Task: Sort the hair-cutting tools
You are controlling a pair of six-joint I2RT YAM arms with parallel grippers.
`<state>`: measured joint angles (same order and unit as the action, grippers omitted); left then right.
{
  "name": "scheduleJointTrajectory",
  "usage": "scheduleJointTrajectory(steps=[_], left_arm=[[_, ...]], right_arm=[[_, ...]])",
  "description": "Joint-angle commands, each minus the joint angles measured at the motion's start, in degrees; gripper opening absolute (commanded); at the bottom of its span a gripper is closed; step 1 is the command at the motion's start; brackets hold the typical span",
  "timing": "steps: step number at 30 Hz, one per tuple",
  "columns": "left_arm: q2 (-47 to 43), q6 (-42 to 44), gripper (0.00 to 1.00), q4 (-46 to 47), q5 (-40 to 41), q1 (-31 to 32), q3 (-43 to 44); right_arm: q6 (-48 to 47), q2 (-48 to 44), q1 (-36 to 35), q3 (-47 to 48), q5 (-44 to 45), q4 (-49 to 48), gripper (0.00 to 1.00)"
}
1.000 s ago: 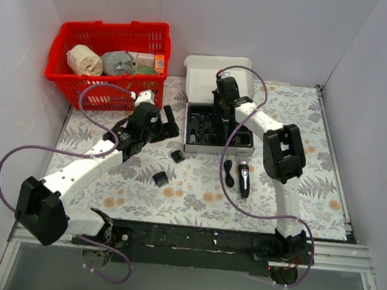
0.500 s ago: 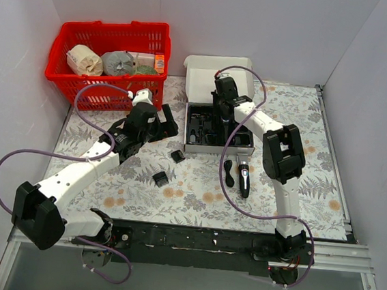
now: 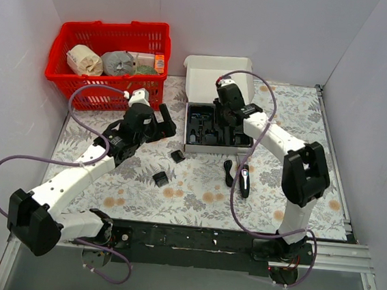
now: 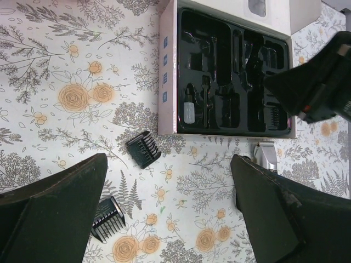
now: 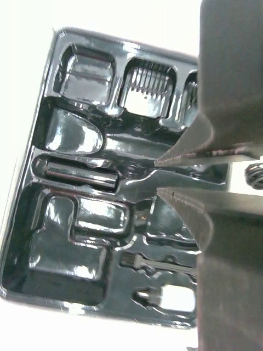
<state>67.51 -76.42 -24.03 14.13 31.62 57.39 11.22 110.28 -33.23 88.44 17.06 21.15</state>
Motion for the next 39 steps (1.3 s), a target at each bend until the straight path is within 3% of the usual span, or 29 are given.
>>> scheduleJointTrajectory(steps=[1, 4, 5, 9, 19, 39], left_arm=[[-3.43, 0.40, 0.98, -1.45, 0.11, 0.11, -1.40], [-4.57, 0.48, 0.98, -1.81, -0.86, 0.20, -2.28], [-5.27, 0.66, 0.98, -2.07, -1.21, 0.11, -2.63], [-7.20, 0.84, 0.98, -2.77, -3.13, 0.20, -4.47], [-13.97, -0.57, 0.98, -4.36, -6.83, 0.11, -7.55], [-14.24, -1.27, 0.98, -4.62, -7.63, 0.20, -8.96]], right_arm=[[-1.20, -9.98, -1.31, -3.36, 1.75, 2.93, 0.37], [-0.85, -15.61, -1.48, -9.68, 2.28, 3.73, 0.49], [-0.77, -17.10, -1.48, -11.70, 2.28, 3.81, 0.57], [0.37, -23.60, -1.31, -18.74, 4.73, 6.35, 0.69], [4.86, -35.04, -0.87, -34.38, 4.30, 8.47, 0.73], [8.38, -31.53, -0.52, -47.40, -2.12, -3.65, 0.74]])
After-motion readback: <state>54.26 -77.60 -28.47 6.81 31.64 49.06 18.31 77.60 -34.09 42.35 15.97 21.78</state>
